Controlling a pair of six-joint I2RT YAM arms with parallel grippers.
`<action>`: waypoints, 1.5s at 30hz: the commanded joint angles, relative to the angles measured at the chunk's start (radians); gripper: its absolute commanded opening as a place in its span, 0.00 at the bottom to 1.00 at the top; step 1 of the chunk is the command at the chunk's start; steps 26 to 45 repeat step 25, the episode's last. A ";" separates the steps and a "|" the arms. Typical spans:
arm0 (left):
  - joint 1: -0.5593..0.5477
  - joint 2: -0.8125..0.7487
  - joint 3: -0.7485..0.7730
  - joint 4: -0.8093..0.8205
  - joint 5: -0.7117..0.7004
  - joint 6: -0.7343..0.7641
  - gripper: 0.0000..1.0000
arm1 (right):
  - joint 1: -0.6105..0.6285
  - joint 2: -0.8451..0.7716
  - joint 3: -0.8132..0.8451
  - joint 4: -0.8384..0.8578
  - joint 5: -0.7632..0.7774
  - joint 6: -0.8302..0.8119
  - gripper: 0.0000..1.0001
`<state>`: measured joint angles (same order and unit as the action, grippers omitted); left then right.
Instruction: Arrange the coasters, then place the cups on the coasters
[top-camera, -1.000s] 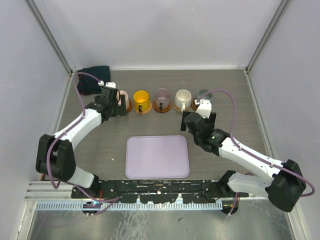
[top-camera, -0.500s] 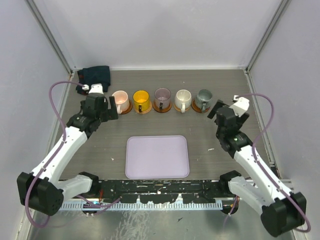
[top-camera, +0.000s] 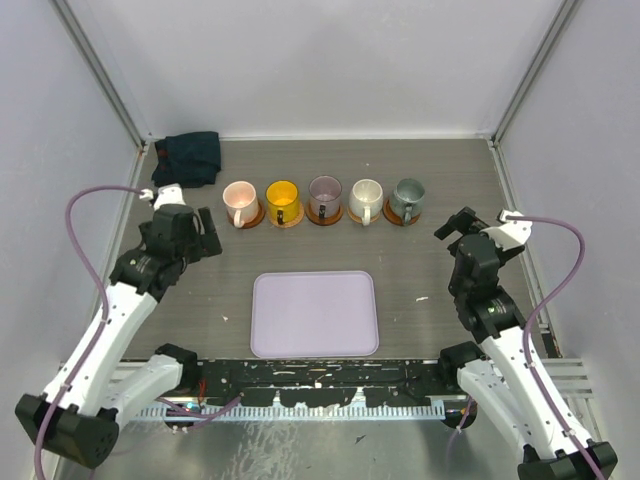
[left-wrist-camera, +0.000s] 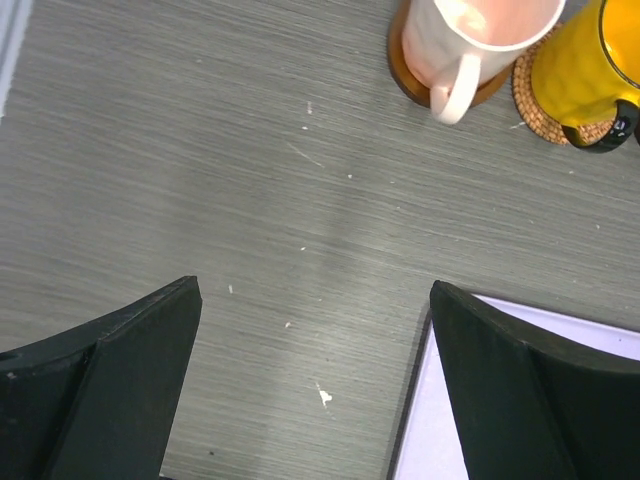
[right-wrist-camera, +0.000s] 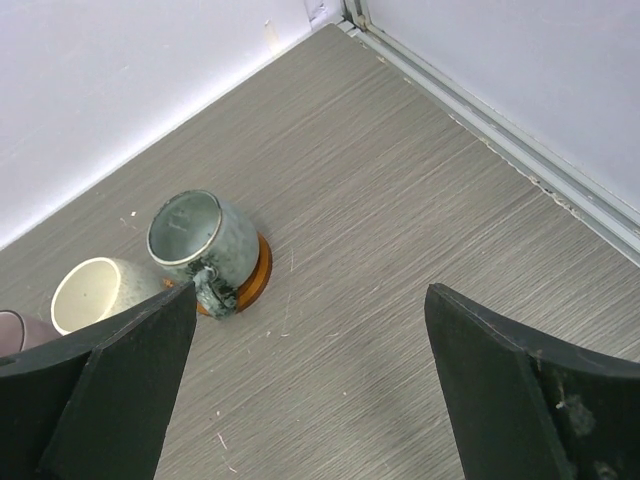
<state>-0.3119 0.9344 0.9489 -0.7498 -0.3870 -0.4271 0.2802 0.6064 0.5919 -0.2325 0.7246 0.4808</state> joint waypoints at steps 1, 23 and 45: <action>0.005 -0.099 -0.026 -0.054 -0.107 -0.055 0.98 | -0.002 -0.007 0.010 0.035 0.024 0.010 1.00; 0.004 -0.240 -0.089 -0.068 -0.153 -0.078 0.98 | -0.002 -0.005 0.002 0.027 0.027 0.014 1.00; 0.005 -0.241 -0.092 -0.064 -0.161 -0.086 0.98 | -0.001 -0.003 0.003 0.027 0.028 0.012 1.00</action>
